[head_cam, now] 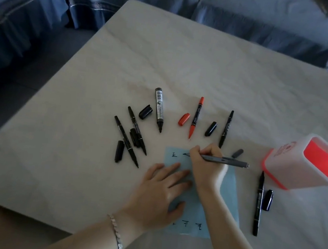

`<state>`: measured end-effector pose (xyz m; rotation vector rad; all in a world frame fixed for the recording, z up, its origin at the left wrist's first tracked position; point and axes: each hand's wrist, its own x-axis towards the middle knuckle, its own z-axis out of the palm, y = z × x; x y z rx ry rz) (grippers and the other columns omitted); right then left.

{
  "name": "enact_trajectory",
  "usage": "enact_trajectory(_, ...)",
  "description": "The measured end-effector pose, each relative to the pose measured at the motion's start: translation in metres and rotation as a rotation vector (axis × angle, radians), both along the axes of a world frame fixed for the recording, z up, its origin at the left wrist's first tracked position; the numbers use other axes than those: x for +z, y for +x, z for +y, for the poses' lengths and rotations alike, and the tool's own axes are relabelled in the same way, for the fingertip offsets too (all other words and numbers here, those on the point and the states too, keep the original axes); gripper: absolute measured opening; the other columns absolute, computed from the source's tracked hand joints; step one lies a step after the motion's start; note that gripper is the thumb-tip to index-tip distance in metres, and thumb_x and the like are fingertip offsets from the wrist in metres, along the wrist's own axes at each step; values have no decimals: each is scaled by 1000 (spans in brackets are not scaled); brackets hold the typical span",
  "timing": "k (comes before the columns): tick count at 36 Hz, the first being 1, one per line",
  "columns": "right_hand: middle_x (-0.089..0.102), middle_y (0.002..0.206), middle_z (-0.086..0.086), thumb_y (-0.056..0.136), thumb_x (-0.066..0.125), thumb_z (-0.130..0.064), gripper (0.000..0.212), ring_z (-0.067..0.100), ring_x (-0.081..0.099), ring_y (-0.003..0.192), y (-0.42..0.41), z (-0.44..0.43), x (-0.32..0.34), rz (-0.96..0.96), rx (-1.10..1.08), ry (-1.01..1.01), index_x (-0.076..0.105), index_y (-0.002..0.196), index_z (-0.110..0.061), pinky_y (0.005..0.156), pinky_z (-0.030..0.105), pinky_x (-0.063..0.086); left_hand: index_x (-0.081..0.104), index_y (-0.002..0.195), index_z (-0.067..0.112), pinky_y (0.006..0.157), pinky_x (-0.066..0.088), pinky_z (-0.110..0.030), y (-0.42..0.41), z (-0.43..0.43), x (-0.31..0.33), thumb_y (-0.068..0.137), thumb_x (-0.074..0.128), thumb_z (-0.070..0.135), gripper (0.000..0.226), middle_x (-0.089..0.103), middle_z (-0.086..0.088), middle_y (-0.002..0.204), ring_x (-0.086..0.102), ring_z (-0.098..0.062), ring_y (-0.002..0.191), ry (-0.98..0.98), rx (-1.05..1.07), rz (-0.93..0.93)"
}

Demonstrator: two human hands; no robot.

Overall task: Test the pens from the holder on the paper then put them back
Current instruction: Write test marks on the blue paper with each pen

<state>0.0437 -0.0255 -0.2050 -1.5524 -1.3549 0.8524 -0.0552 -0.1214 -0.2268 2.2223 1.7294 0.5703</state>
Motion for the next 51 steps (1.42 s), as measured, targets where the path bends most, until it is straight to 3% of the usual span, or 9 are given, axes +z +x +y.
enact_trajectory(28,36,46,-4,73,63,-1,40,4,37,42,1,0,0,-12,32,-11,36,49,-16,42,13,30,62,116,29,104,24,-38,-2,1,1,77,47,44,44,57,9,130,47,-17,127,-16,-2,2)
enact_trajectory(34,31,46,-3,70,59,4,39,5,30,42,1,0,-2,0,-49,-11,32,49,-15,40,13,26,62,116,30,105,23,-37,-2,1,1,78,47,44,43,57,10,130,46,-16,128,-24,-3,7)
enact_trajectory(41,41,51,-3,75,62,1,33,1,40,42,6,3,5,105,-104,-36,42,54,-17,44,9,33,62,113,30,104,25,-36,-3,1,-1,76,49,43,41,59,10,127,49,-16,126,14,-9,25)
enact_trajectory(45,52,53,-1,78,70,-14,22,3,47,43,19,6,21,154,-43,-117,54,63,-17,46,18,40,58,114,30,103,26,-37,-3,0,-2,77,49,45,41,58,11,128,48,-15,127,13,-12,37)
enact_trajectory(48,51,44,-4,79,70,-22,22,-2,41,31,38,10,39,91,89,-140,57,63,-12,37,9,34,59,114,28,104,26,-36,-3,0,-2,78,50,45,41,57,9,129,46,-14,128,17,-6,28)
enact_trajectory(51,54,44,-7,88,60,-18,22,-2,46,34,60,19,56,44,186,-180,59,67,-10,40,8,39,61,115,26,105,26,-36,-4,0,-2,80,48,47,43,57,8,130,45,-13,128,13,-10,33)
